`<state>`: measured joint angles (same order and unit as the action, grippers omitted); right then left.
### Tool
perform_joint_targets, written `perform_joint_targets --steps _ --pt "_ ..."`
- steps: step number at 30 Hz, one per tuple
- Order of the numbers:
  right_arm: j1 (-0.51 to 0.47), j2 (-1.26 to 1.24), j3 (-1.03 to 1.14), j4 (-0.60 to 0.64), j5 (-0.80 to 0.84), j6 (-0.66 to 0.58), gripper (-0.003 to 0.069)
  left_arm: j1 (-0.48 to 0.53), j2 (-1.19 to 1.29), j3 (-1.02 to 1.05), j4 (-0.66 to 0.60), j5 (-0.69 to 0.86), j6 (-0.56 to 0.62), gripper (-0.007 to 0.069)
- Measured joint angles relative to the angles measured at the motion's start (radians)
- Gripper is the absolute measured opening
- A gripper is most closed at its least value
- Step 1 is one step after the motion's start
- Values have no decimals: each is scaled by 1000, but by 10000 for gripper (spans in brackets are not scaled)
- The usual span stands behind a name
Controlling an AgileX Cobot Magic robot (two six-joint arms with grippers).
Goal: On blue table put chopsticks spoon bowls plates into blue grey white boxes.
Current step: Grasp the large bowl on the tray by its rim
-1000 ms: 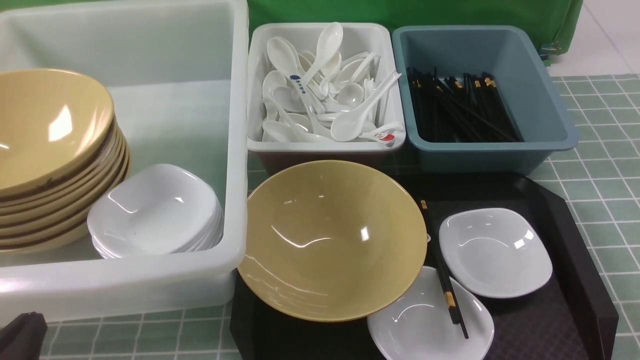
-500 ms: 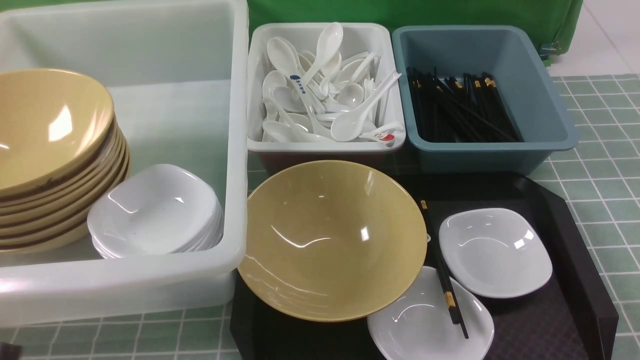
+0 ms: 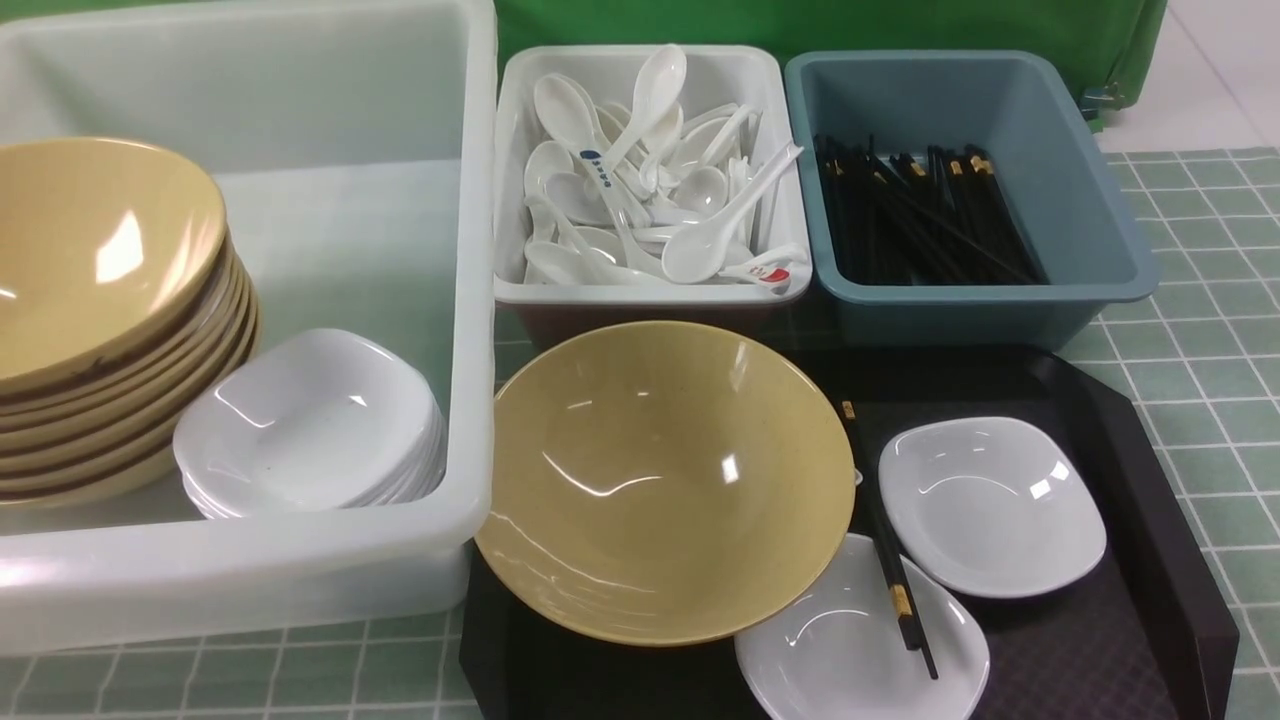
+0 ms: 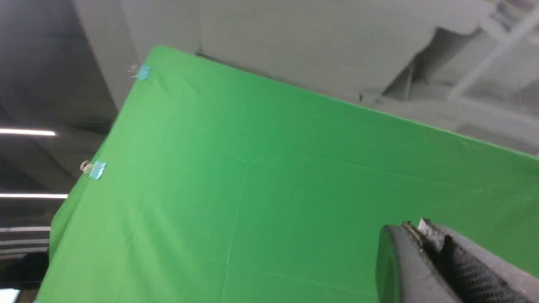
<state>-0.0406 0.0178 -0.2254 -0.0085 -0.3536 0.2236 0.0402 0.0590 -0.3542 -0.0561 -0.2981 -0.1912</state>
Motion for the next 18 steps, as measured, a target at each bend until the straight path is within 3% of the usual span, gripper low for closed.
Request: perform_joint_targets --steps 3,5,9,11,13,14,18 --pt "0 49 -106 -1 202 -77 100 0 92 -119 11 123 37 4" --pt "0 136 -197 -3 438 -180 42 -7 268 -197 15 224 58 4" --pt "0 236 -211 -3 659 -230 36 -70 453 -240 6 415 69 4" --pt "5 314 -211 14 857 -253 36 -202 599 -316 -26 672 105 4" --pt "12 344 -211 39 932 -288 36 -259 655 -353 -43 752 133 4" --pt "26 382 -211 94 1019 -385 36 -357 755 -426 -77 857 181 4" --pt "58 432 -211 243 1097 -624 36 -580 979 -601 -109 1000 259 4"
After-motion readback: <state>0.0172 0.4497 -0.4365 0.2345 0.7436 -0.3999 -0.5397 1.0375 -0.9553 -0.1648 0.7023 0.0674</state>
